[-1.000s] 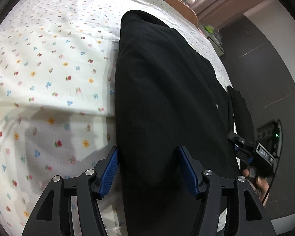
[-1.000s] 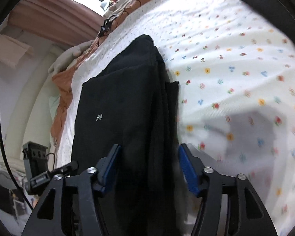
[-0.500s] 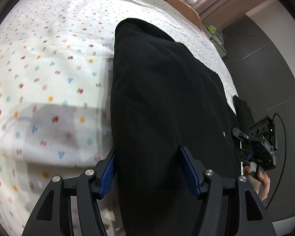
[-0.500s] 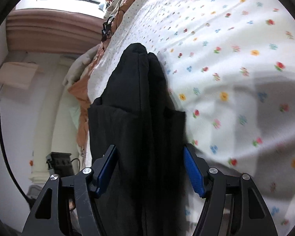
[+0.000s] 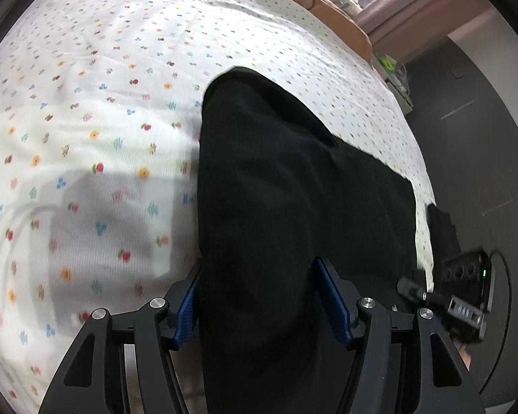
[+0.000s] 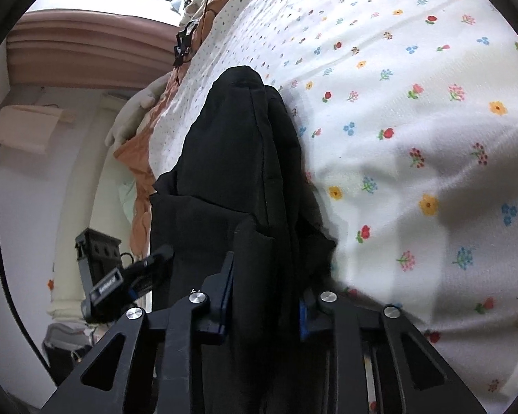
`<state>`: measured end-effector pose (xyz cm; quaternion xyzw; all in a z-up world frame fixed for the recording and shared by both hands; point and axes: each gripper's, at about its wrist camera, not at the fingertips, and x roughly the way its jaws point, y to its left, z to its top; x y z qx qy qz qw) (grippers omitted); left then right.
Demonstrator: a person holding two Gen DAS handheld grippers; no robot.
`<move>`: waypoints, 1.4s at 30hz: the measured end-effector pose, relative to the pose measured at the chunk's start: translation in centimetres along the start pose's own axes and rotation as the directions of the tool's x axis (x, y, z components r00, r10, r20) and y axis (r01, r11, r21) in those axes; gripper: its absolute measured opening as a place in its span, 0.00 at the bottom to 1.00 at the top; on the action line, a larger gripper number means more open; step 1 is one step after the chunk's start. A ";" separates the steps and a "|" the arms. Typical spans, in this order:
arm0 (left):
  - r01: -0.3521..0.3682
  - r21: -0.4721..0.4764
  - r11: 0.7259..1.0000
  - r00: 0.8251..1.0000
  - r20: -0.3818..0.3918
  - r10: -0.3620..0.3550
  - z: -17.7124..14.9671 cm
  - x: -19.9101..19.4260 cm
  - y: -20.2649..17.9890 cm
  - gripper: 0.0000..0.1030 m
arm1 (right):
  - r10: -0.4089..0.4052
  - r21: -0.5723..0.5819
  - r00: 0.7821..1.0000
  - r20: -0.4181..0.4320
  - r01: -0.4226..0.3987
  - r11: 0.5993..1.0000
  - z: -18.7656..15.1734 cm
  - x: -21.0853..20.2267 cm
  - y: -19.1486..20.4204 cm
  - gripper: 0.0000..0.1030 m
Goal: Fold large clothes
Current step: 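Grasp the folded black shirt's edge with both grippers, then lift the folded shirt with both grippers and carry it toward the clothes stack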
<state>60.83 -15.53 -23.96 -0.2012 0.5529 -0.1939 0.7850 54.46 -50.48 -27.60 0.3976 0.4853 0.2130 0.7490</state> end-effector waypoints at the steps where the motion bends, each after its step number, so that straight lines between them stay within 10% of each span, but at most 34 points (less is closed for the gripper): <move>1: -0.001 -0.001 1.000 1.000 0.006 0.001 0.3 0.0 0.0 0.62 | -0.002 0.001 1.000 0.000 0.002 1.000 0.1 0.0 0.0 0.26; 13: -0.015 0.014 1.000 0.999 0.036 0.015 4.1 1.5 -0.3 0.56 | -0.019 -0.009 1.000 0.002 0.019 1.000 0.4 0.6 0.5 0.24; 23: 0.059 -0.026 0.998 0.998 0.008 -0.059 1.2 -0.4 1.4 0.57 | -0.052 -0.062 0.998 0.027 0.053 0.997 0.4 0.2 2.2 0.19; 42: 0.140 0.033 0.990 0.977 0.159 -0.144 -1.0 -11.9 -1.4 0.32 | -0.012 -0.297 0.988 0.151 0.057 0.953 -3.5 -5.6 17.1 0.15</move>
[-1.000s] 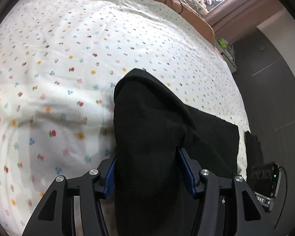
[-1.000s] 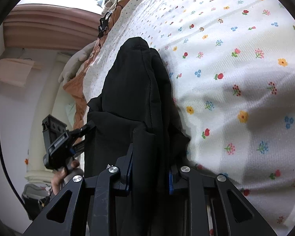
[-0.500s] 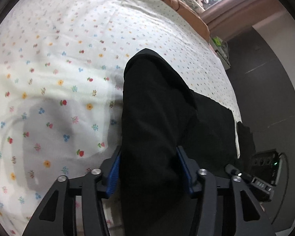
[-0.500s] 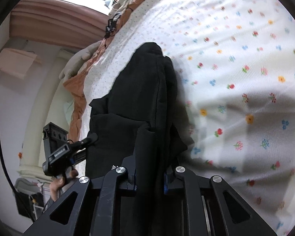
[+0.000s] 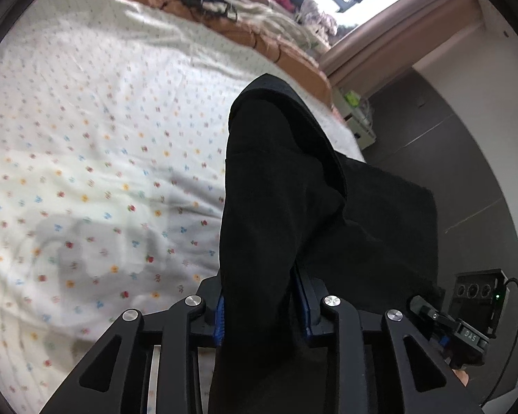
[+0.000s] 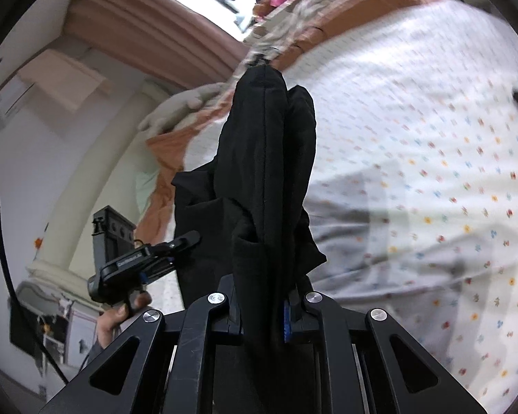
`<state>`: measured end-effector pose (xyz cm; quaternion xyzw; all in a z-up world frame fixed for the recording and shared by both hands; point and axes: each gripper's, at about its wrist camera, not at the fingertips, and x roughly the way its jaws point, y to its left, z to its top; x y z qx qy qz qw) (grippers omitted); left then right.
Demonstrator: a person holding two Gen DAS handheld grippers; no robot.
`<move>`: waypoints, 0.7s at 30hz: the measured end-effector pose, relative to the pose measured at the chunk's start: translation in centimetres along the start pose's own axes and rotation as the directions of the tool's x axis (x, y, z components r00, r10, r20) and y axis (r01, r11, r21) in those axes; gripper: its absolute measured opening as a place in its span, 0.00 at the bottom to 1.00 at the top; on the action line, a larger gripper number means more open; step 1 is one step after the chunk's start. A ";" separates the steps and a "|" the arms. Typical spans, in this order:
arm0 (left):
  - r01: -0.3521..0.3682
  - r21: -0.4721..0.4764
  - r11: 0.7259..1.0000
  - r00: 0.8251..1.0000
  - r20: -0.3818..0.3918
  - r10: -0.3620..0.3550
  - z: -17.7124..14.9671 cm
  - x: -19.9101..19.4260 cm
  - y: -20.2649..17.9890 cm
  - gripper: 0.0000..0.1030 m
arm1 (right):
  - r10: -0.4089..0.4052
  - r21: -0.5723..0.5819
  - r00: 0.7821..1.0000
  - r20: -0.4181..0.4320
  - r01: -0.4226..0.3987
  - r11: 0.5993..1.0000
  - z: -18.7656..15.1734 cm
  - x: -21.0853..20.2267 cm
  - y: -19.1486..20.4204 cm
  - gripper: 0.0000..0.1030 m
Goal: Fold large clothes
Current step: 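Lift the folded shirt with both grippers and carry it toward the clothes stack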
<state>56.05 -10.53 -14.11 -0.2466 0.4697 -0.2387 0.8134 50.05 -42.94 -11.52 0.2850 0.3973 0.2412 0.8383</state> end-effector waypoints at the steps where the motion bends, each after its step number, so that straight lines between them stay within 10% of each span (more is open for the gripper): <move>1: 0.008 -0.001 1.000 1.000 0.018 -0.008 0.0 -1.2 -0.1 0.32 | 0.008 -0.020 1.000 0.006 -0.008 1.000 0.0 -0.3 1.2 0.15; 21: -0.012 -0.018 1.000 0.941 0.338 0.017 -0.4 -26.2 3.5 0.28 | 0.183 -0.312 0.983 -0.027 -0.182 0.933 -3.1 2.4 21.9 0.14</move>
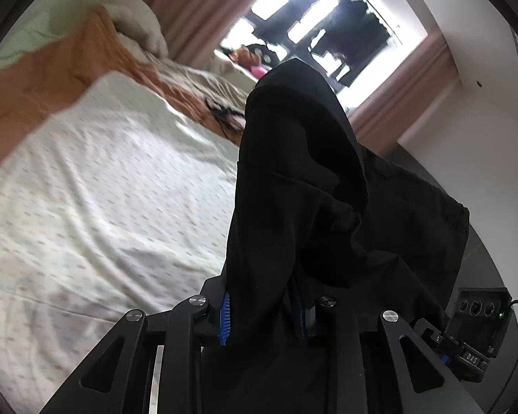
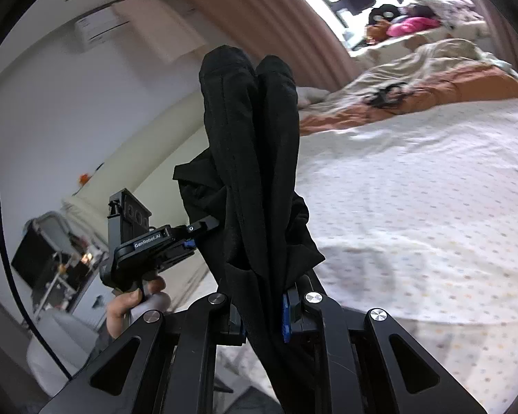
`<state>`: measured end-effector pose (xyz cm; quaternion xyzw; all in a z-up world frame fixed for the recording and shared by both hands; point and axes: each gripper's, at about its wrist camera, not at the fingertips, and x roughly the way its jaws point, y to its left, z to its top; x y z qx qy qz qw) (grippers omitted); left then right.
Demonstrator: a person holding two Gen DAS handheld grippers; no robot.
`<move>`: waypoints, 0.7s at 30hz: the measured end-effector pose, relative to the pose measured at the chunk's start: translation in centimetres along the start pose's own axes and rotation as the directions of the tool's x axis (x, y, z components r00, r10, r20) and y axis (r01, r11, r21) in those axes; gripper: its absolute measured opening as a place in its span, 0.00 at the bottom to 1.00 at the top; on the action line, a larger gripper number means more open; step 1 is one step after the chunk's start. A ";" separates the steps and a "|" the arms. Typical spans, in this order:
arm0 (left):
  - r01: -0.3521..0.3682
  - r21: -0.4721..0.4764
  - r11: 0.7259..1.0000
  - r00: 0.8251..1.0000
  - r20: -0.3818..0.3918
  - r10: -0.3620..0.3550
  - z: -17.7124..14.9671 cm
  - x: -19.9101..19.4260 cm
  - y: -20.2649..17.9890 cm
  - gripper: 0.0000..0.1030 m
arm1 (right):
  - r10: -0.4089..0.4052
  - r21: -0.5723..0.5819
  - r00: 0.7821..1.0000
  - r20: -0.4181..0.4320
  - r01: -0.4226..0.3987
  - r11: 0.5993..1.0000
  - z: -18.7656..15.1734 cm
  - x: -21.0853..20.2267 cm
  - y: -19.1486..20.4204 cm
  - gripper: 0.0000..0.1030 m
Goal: Fold large clothes
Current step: 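Lift the folded shirt with both grippers and carry it toward the clothes stack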
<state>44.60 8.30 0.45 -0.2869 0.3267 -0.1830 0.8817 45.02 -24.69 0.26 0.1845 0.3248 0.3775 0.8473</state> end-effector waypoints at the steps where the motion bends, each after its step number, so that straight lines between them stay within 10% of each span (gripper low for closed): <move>1: -0.007 -0.002 1.000 1.000 0.015 0.007 0.4 -1.3 0.6 0.27 | 0.012 -0.010 1.000 -0.004 -0.012 1.000 -0.1 0.7 1.1 0.14; 21: -0.113 -0.092 0.989 0.969 0.208 0.130 4.6 -19.2 13.3 0.25 | 0.178 -0.151 0.975 -0.130 -0.197 0.969 -2.2 14.2 17.0 0.14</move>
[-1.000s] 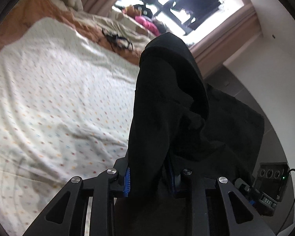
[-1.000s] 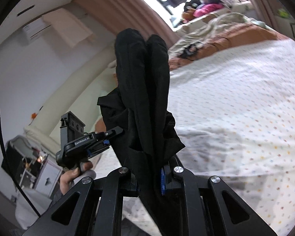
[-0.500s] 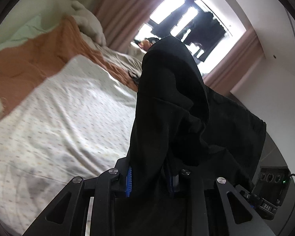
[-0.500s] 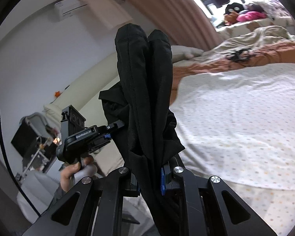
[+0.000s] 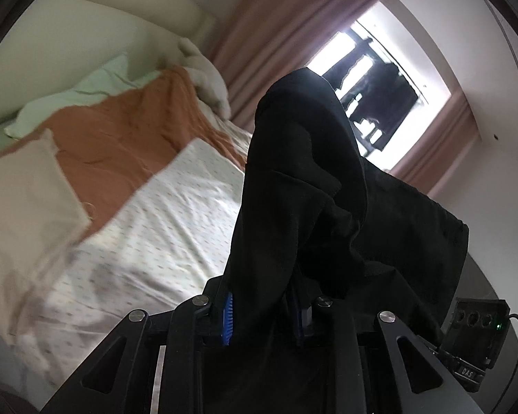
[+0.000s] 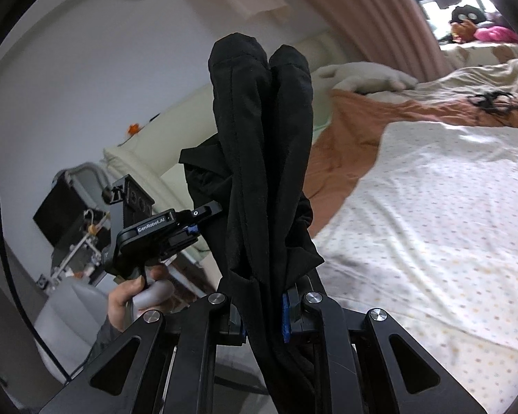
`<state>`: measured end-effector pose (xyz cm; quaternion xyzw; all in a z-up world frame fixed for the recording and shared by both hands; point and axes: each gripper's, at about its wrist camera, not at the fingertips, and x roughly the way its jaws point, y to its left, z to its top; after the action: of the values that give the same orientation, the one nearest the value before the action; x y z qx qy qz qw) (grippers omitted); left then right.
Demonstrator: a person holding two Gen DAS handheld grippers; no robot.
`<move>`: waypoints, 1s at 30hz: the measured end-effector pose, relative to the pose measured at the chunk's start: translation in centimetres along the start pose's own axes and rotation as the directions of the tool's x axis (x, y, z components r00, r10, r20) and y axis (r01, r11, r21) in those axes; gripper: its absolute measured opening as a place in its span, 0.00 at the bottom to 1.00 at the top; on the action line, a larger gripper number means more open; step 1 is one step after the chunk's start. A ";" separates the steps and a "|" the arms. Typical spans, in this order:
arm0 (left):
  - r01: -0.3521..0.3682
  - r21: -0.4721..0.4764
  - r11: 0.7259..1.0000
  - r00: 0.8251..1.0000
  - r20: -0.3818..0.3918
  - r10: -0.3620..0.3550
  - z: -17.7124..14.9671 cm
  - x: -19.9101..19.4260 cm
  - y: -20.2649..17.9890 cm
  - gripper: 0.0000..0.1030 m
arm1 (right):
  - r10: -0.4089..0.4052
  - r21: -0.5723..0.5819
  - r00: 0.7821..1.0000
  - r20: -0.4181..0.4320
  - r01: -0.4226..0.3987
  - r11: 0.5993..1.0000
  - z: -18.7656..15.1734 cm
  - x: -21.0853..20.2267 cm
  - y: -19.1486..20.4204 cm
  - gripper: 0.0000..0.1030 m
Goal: Fold large clothes
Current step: 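Lift the folded shirt with both grippers and carry it toward the clothes stack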
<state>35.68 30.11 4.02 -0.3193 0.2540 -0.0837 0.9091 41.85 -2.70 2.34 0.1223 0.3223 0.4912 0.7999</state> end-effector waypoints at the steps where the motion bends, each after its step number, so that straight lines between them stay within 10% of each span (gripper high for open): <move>1: -0.007 -0.005 1.000 1.000 0.011 0.007 0.5 -0.7 0.8 0.24 | 0.008 -0.009 1.000 -0.008 -0.008 1.000 0.1 0.9 0.7 0.14; 30: -0.257 -0.090 0.962 0.935 0.228 0.271 11.5 -18.0 20.0 0.23 | 0.306 -0.016 0.936 -0.173 -0.313 0.950 0.8 25.6 14.3 0.15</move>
<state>25.98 57.62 6.62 -0.3167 0.1860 0.0857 0.9262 40.22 26.48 0.16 0.1122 0.3548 0.6264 0.6850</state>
